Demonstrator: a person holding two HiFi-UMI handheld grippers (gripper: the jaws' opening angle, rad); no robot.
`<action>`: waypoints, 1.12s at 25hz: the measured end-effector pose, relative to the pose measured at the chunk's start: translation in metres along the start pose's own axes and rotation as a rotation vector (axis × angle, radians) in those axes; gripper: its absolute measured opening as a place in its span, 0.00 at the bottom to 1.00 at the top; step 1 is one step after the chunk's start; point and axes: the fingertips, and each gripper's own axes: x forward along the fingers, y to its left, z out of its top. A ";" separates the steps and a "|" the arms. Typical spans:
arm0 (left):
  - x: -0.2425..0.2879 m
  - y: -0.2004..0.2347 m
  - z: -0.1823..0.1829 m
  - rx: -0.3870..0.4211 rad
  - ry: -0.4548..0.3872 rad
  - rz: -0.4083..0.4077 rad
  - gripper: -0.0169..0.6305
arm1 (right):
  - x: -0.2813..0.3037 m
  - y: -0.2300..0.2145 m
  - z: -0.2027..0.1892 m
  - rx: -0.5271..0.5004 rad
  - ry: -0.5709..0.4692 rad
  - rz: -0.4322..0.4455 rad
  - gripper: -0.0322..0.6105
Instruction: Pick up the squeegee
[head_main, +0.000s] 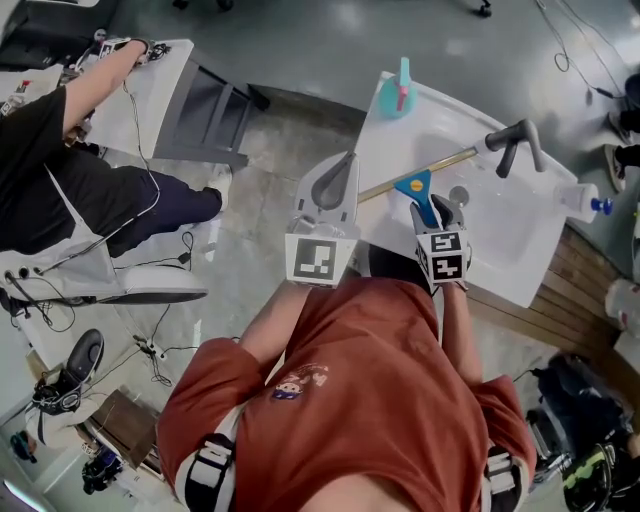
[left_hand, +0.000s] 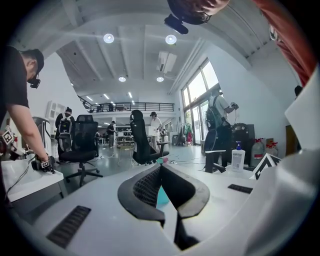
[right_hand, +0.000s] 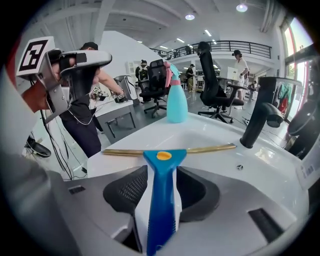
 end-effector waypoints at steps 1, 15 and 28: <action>0.000 0.000 0.000 0.000 0.000 0.002 0.05 | 0.002 0.001 -0.003 -0.002 0.006 0.004 0.35; -0.001 -0.003 -0.003 -0.002 -0.001 0.002 0.05 | 0.011 -0.003 -0.015 -0.058 0.034 -0.038 0.28; -0.008 0.001 -0.003 0.011 -0.007 -0.003 0.05 | 0.011 -0.003 -0.013 -0.051 0.029 -0.070 0.27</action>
